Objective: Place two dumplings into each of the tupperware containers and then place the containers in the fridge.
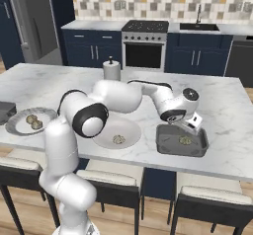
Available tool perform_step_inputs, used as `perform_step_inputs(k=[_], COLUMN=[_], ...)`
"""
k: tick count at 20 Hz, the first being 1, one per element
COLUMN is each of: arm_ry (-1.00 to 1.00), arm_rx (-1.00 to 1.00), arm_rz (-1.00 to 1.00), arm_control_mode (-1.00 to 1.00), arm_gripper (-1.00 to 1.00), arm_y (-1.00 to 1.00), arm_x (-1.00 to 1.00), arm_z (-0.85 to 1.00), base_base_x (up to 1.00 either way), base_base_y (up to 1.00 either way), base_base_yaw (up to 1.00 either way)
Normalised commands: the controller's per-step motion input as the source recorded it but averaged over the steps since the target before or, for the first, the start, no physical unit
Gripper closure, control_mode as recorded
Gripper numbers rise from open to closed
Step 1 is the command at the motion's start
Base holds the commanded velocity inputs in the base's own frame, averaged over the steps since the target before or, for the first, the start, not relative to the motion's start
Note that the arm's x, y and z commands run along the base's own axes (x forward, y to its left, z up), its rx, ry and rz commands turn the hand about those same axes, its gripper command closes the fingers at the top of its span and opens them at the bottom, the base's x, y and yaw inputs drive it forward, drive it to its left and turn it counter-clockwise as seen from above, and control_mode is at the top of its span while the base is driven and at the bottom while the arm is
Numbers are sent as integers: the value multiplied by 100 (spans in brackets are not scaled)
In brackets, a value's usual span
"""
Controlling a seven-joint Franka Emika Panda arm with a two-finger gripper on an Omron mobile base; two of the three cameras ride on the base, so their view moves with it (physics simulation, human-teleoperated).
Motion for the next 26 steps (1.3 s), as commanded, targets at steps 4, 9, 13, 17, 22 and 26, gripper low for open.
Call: perform_step_inputs(k=[4,9,13,17,22,26], arm_ry=[10,16,8,0,1,2], arm_rx=[-21,-24,-9,0,4,6], arm_rz=[38,28,8,-1,-21,-38], arm_control_mode=[-100,-100,-100,-100,-100,-100], arm_gripper=[-100,-100,-100,-100,-100,-100], arm_y=[100,100,100,100,78,48], arm_x=[0,-6,-28,-35,-34,-33], arm_z=[7,10,1,0,0,-1], base_base_x=[0,0,0,0,0,0], base_base_y=[0,0,0,0,0,0], base_base_yaw=[0,0,0,0,0,0])
